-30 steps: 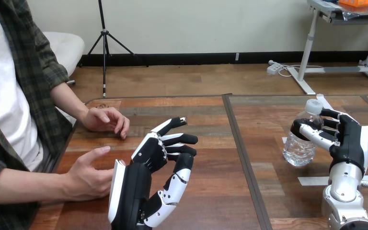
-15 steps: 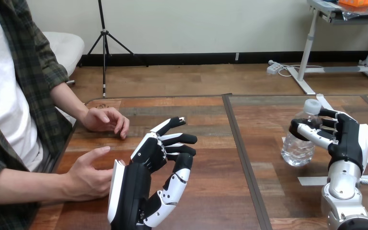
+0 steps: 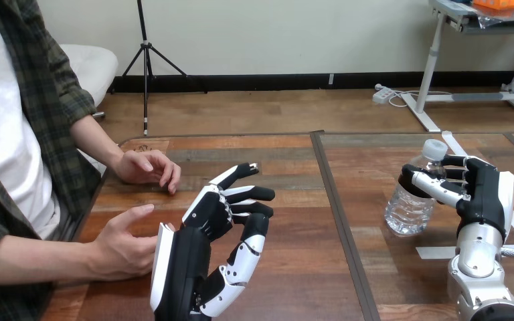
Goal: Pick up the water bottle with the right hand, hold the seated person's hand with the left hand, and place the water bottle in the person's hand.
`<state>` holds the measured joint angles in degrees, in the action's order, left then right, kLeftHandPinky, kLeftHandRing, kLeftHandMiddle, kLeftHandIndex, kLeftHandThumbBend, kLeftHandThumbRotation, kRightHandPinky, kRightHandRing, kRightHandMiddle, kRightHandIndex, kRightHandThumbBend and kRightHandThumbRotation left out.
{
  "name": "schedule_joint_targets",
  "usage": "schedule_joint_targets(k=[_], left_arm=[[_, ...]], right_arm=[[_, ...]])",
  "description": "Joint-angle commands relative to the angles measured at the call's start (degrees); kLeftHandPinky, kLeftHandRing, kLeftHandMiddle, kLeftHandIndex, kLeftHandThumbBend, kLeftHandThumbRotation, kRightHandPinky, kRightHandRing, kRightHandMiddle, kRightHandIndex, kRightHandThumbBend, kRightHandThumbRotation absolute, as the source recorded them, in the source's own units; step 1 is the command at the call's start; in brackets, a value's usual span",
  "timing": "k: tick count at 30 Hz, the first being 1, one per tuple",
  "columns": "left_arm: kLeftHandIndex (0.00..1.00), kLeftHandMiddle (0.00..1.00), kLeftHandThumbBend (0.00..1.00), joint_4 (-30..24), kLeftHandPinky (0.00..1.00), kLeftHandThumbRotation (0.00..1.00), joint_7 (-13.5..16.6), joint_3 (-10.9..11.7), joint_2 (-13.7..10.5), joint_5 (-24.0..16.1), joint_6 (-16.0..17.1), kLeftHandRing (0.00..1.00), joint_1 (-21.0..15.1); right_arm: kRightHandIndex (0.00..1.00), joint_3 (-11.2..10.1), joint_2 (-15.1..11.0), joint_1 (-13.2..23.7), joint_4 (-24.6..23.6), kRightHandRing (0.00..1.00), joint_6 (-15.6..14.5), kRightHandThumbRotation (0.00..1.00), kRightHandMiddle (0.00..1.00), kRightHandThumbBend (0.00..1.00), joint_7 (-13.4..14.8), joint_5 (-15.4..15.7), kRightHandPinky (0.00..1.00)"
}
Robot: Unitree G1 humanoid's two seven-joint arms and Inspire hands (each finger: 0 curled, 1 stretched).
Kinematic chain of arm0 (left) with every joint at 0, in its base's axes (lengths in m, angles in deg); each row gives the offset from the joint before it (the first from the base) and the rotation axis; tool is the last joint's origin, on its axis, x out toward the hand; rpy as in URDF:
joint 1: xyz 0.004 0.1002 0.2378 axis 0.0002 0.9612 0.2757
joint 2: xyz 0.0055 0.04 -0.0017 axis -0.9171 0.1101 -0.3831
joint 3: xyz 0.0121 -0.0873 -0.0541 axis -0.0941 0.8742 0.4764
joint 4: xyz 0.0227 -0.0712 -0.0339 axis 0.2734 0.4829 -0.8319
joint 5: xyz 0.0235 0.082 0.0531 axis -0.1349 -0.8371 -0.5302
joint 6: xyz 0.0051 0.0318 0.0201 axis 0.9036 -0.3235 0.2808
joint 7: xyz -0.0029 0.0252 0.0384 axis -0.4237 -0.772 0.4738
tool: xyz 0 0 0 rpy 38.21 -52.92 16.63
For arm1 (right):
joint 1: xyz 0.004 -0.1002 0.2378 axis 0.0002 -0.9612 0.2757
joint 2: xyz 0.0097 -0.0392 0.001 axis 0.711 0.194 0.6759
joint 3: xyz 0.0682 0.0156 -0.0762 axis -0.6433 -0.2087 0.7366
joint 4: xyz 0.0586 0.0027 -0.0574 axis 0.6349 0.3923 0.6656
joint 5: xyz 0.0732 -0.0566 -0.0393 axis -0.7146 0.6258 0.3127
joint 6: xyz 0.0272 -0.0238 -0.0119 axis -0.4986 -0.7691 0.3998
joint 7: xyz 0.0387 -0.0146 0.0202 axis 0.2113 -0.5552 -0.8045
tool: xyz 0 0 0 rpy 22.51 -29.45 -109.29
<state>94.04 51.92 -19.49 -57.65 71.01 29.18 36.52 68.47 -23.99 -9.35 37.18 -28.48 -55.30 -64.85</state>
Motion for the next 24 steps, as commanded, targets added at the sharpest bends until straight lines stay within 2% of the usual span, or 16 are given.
schedule_joint_targets(k=[1, 24], left_arm=[[0.77, 0.65, 0.29, -2.1, 0.48, 0.47, 0.2, -0.8, 2.2, 0.1, 0.2, 0.58, 1.6], [0.76, 0.64, 0.29, -1.9, 0.48, 0.47, 0.4, -0.7, 2.3, 0.1, 0.2, 0.58, 1.8]], right_arm=[[0.54, 0.5, -1.0, 5.0, 0.3, 0.50, 0.7, 0.00, 0.52, 0.75, 0.6, 0.8, 0.48], [0.56, 0.4, -0.9, 4.7, 0.6, 0.51, 1.2, 0.00, 0.54, 0.75, 0.6, 0.8, 0.47]])
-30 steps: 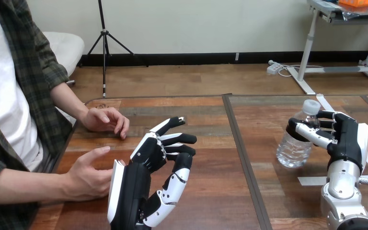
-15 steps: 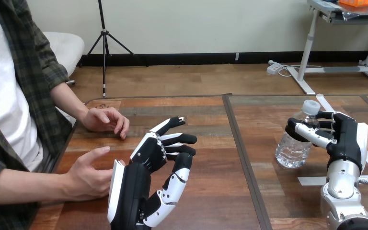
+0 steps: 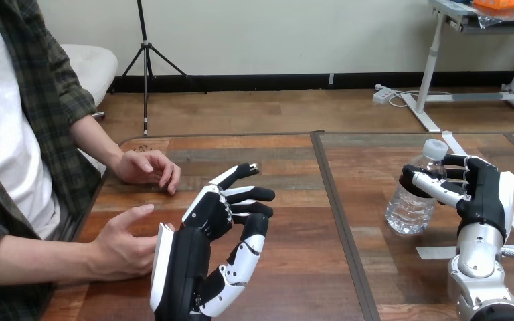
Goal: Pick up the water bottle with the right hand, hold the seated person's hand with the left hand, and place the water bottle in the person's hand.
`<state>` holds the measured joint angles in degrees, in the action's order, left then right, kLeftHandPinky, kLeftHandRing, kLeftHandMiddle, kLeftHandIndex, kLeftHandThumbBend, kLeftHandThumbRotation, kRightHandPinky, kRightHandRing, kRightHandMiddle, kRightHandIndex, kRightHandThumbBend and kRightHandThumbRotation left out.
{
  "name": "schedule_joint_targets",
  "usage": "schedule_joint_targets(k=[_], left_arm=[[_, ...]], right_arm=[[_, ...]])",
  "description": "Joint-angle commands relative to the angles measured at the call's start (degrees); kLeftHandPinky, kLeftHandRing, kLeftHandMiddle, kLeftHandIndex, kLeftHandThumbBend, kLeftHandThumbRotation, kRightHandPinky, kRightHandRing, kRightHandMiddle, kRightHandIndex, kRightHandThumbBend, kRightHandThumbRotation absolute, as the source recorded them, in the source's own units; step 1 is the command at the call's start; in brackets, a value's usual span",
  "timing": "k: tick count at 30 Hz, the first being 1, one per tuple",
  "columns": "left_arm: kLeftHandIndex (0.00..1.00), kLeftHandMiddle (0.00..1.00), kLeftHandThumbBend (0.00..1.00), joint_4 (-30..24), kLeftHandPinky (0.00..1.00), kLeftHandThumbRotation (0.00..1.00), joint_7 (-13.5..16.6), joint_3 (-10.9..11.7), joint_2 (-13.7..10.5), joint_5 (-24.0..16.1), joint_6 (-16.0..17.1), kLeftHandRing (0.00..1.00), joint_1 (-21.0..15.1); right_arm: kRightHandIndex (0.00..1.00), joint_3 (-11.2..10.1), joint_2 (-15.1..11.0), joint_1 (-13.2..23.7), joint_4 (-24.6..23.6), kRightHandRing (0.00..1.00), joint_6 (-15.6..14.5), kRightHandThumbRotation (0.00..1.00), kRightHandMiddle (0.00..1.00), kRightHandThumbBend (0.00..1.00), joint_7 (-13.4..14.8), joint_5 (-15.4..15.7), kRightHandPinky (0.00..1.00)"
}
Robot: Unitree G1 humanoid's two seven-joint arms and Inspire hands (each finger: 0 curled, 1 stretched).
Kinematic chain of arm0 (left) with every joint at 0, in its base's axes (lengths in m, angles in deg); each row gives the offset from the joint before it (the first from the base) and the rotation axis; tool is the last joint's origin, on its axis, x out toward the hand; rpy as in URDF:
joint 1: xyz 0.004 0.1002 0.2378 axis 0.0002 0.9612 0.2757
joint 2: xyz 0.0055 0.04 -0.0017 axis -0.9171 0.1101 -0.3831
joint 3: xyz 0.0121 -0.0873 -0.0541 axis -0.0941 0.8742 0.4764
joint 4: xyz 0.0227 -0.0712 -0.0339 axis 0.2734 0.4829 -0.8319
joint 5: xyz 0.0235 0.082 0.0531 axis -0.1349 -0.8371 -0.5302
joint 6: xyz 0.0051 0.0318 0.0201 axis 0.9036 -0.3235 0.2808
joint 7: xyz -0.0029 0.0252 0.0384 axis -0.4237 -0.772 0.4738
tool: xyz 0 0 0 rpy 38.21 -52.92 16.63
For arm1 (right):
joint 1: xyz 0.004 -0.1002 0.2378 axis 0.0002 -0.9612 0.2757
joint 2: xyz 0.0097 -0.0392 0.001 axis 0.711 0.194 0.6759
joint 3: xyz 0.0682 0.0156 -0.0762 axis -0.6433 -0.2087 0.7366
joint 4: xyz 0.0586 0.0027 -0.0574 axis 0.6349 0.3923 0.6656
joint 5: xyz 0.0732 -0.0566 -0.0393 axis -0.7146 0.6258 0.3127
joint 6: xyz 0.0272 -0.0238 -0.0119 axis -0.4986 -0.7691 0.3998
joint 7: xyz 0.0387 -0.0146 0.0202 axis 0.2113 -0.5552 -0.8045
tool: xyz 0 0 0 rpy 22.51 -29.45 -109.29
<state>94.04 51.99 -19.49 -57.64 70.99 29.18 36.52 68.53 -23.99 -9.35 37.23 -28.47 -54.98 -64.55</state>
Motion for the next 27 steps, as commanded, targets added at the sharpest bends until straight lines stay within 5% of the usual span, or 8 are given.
schedule_joint_targets(k=[1, 27], left_arm=[[0.76, 0.64, 0.29, -1.9, 0.48, 0.47, 0.4, -0.7, 2.3, 0.1, 0.1, 0.58, 1.8], [0.76, 0.64, 0.31, -1.7, 0.49, 0.48, 0.4, -0.8, 2.3, 0.0, 0.1, 0.59, 1.7]], right_arm=[[0.56, 0.3, -0.8, 4.7, 0.5, 0.51, 1.2, 0.00, 0.53, 0.75, 0.3, 0.5, 0.47], [0.54, 0.5, -0.8, 4.4, 0.1, 0.48, 3.1, 0.00, 0.52, 0.76, 0.1, 0.6, 0.43]])
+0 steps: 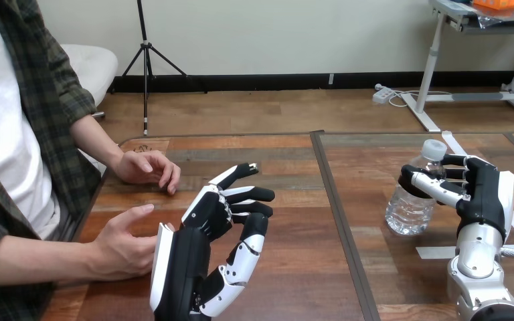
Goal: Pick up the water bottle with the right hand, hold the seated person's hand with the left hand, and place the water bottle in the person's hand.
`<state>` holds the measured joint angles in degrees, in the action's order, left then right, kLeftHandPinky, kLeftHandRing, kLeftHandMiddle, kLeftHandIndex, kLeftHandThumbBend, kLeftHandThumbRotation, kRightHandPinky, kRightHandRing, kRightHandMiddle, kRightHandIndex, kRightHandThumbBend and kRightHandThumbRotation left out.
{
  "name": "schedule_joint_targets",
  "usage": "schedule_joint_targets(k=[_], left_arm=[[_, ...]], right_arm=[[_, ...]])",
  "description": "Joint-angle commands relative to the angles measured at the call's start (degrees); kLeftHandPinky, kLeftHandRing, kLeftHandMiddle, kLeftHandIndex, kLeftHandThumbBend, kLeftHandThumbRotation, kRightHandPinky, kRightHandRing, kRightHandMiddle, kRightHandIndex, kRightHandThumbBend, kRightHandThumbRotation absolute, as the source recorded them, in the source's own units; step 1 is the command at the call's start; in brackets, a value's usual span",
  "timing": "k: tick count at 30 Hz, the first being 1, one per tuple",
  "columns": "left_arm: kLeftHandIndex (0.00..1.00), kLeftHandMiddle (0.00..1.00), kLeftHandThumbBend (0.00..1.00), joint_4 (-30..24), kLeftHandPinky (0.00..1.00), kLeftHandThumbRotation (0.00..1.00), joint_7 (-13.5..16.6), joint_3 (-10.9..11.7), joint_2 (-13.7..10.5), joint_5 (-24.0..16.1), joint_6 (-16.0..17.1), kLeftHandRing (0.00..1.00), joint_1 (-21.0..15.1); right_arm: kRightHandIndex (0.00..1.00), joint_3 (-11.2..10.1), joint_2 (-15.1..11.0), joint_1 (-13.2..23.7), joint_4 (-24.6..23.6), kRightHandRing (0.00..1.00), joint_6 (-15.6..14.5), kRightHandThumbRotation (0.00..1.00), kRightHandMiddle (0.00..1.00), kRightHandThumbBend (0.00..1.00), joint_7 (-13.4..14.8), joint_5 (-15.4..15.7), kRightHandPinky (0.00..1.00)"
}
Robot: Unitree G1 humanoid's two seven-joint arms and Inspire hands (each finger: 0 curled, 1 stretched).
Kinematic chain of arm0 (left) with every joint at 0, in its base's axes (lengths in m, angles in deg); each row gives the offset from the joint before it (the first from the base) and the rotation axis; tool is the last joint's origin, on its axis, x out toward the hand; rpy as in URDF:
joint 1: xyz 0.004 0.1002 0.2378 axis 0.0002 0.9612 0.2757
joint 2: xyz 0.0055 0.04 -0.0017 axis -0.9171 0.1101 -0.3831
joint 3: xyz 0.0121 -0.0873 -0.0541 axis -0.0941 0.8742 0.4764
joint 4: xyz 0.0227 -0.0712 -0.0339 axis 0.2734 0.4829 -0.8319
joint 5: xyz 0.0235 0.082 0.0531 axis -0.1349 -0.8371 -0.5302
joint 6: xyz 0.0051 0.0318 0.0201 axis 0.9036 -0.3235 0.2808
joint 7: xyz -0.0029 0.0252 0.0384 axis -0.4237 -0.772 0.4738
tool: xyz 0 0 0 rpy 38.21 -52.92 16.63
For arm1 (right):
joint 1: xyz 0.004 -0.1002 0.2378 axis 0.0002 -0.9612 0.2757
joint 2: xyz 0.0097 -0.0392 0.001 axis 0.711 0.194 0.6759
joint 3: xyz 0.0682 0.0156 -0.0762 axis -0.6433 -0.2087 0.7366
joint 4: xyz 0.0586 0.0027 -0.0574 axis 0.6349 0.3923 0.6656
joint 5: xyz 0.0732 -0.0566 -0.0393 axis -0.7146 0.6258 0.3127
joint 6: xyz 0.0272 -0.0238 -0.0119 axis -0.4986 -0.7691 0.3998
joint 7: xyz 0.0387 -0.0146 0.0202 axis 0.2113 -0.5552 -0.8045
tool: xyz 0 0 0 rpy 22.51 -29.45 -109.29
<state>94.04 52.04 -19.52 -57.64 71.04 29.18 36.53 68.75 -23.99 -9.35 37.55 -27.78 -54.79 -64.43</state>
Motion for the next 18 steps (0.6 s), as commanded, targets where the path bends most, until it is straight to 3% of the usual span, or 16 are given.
schedule_joint_targets(k=[1, 18], left_arm=[[0.76, 0.64, 0.31, -1.6, 0.49, 0.48, 0.4, -0.7, 2.3, -0.1, 0.2, 0.59, 1.7], [0.76, 0.64, 0.30, -1.4, 0.48, 0.47, 0.7, -0.5, 2.5, -0.5, 0.2, 0.58, 1.2]], right_arm=[[0.54, 0.3, -0.8, 4.4, -0.3, 0.48, 2.8, 0.00, 0.52, 0.76, -0.2, 0.4, 0.43], [0.52, 0.3, -0.8, 4.1, -1.2, 0.46, 7.4, 0.00, 0.51, 0.77, 0.0, 0.4, 0.40]])
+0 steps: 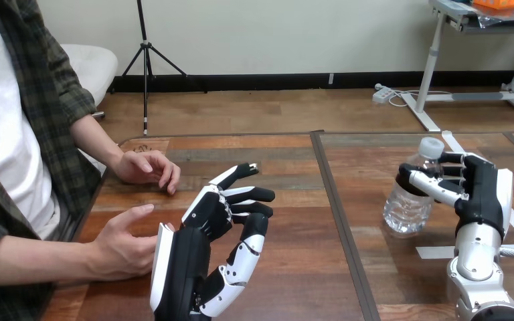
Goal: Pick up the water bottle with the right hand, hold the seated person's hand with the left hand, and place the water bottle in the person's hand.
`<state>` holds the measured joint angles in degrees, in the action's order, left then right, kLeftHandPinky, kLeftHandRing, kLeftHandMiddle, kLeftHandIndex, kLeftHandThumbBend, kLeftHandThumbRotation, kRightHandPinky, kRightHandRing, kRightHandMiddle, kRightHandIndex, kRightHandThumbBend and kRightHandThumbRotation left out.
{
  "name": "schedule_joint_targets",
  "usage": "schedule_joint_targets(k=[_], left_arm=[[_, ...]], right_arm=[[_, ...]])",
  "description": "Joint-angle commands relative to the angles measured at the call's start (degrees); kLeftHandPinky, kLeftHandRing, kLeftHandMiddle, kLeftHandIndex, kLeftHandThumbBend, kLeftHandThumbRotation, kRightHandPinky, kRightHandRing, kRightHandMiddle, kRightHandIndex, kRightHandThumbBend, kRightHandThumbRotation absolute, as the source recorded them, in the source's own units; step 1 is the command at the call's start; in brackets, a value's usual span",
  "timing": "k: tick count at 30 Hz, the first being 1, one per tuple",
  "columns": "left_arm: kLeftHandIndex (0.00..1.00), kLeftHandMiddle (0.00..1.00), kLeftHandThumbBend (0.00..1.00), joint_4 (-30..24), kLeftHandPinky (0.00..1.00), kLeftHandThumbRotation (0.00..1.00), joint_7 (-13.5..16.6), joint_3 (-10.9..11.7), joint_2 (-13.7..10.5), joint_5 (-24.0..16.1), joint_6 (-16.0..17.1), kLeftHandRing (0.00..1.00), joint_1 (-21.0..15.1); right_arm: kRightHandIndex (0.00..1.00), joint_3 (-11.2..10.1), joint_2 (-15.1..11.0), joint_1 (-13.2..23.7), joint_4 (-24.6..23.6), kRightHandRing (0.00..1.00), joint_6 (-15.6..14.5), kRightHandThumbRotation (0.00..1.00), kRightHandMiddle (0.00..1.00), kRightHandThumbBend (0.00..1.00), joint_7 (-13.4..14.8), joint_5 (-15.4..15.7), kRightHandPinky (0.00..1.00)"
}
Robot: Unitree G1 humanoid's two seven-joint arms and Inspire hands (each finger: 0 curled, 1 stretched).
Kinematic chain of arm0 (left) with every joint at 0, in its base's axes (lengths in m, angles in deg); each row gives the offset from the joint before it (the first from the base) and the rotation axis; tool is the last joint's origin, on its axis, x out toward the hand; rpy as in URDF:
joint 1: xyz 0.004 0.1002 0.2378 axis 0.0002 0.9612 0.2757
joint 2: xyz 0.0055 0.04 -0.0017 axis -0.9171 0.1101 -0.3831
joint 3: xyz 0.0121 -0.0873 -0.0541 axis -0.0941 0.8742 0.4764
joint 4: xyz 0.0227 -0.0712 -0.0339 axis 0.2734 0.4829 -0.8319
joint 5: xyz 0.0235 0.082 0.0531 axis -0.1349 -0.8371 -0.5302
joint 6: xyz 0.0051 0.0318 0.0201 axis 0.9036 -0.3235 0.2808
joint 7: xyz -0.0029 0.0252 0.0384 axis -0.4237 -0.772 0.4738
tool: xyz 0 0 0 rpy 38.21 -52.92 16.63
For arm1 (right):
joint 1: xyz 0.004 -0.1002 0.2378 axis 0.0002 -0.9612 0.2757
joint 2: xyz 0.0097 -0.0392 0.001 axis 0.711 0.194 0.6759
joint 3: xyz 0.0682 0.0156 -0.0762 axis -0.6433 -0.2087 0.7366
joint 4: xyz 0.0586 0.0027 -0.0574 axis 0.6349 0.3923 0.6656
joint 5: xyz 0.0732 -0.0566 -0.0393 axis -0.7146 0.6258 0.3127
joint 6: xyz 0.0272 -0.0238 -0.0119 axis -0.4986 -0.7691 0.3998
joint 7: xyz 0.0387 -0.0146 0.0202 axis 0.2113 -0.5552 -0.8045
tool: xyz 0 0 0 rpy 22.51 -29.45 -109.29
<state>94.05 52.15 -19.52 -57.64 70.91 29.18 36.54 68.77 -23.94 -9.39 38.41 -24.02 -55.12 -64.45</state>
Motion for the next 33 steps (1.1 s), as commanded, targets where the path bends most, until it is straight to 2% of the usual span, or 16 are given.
schedule_joint_targets(k=[1, 9, 15, 33], left_arm=[[0.76, 0.64, 0.30, -1.3, 0.48, 0.47, 0.6, -0.6, 2.5, -0.2, 0.2, 0.58, 1.2], [0.76, 0.64, 0.30, -1.2, 0.48, 0.47, 0.2, -0.8, 2.5, 0.5, -0.2, 0.58, 1.0], [0.76, 0.64, 0.31, -1.0, 0.48, 0.46, 0.3, -0.8, 2.6, 0.5, -0.3, 0.58, 0.8], [0.76, 0.64, 0.31, -0.8, 0.49, 0.46, 0.2, -0.6, 2.4, 0.6, -0.3, 0.59, 0.0]], right_arm=[[0.51, 0.2, -0.8, 4.1, -2.3, 0.46, 4.0, 0.00, 0.51, 0.77, 0.3, 0.4, 0.40], [0.49, 0.5, -0.7, 4.1, -3.3, 0.43, 5.6, 0.00, 0.49, 0.77, 1.0, 0.7, 0.38], [0.49, 0.1, -0.4, 4.0, -4.1, 0.43, 6.9, 0.00, 0.48, 0.76, 0.4, 0.0, 0.38], [0.48, 1.1, -0.3, 3.2, -7.7, 0.41, 10.5, 0.00, 0.47, 0.74, 0.3, 1.2, 0.35]])
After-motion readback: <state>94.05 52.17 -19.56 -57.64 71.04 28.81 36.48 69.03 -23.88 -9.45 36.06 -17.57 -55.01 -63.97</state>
